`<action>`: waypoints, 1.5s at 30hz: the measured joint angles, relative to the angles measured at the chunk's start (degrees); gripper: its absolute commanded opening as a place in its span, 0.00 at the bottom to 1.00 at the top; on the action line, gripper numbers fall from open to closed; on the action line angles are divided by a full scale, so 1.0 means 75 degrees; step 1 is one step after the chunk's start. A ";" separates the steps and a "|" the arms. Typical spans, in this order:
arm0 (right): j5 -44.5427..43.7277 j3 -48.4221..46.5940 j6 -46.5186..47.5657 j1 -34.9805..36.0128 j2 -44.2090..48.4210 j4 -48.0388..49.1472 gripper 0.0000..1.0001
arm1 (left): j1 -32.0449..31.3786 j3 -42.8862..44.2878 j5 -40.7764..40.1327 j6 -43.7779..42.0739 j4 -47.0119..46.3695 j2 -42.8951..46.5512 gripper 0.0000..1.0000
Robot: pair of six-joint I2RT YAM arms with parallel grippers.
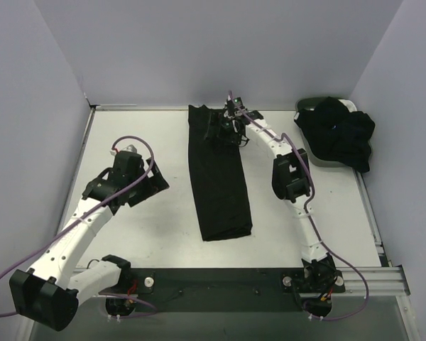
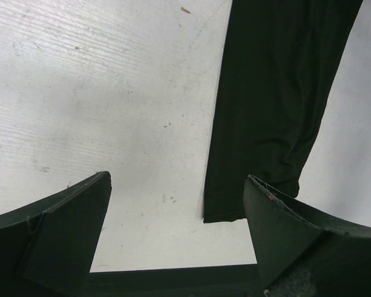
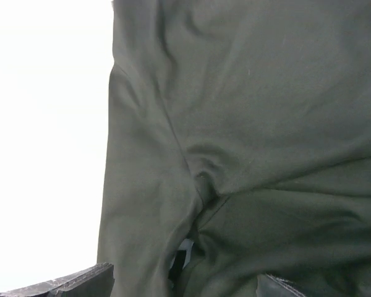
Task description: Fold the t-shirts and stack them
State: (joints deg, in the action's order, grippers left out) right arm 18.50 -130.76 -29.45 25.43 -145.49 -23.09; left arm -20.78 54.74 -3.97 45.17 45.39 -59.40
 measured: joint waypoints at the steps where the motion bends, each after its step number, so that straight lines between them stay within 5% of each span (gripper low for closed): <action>1: 0.0003 0.0181 0.0029 -0.0035 0.0207 0.0125 1.00 | 0.0000 -0.0026 0.0026 0.0000 -0.0038 -0.0029 0.97; 9: -0.0624 0.3520 0.0551 -0.0003 0.4450 0.0854 1.00 | -0.0344 -0.0399 0.0213 0.0119 -0.0533 -0.0003 0.98; 15: -0.1711 0.6685 0.0764 0.0367 0.8466 0.0970 1.00 | -0.1778 -0.1687 0.0038 0.0810 -0.1102 0.0020 0.96; 20: -0.2317 0.9092 0.0667 0.0449 1.0442 0.0667 1.00 | -0.2655 -0.2600 -0.0105 0.1527 -0.1603 0.0003 0.95; 29: -0.2530 1.1162 0.0096 0.0717 1.2549 -0.0055 1.00 | -0.3780 -0.3346 -0.0090 0.2556 -0.3681 -0.0927 0.93; 45: -0.2550 1.2569 -0.0609 0.1026 1.3344 -0.0230 1.00 | -0.4765 -0.3366 -0.0099 0.3771 -0.6120 -0.2299 0.83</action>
State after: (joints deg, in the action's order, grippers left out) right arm -0.62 -36.49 -34.02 33.12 -45.41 -24.82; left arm -56.51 29.50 -4.71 73.45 -0.51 -76.64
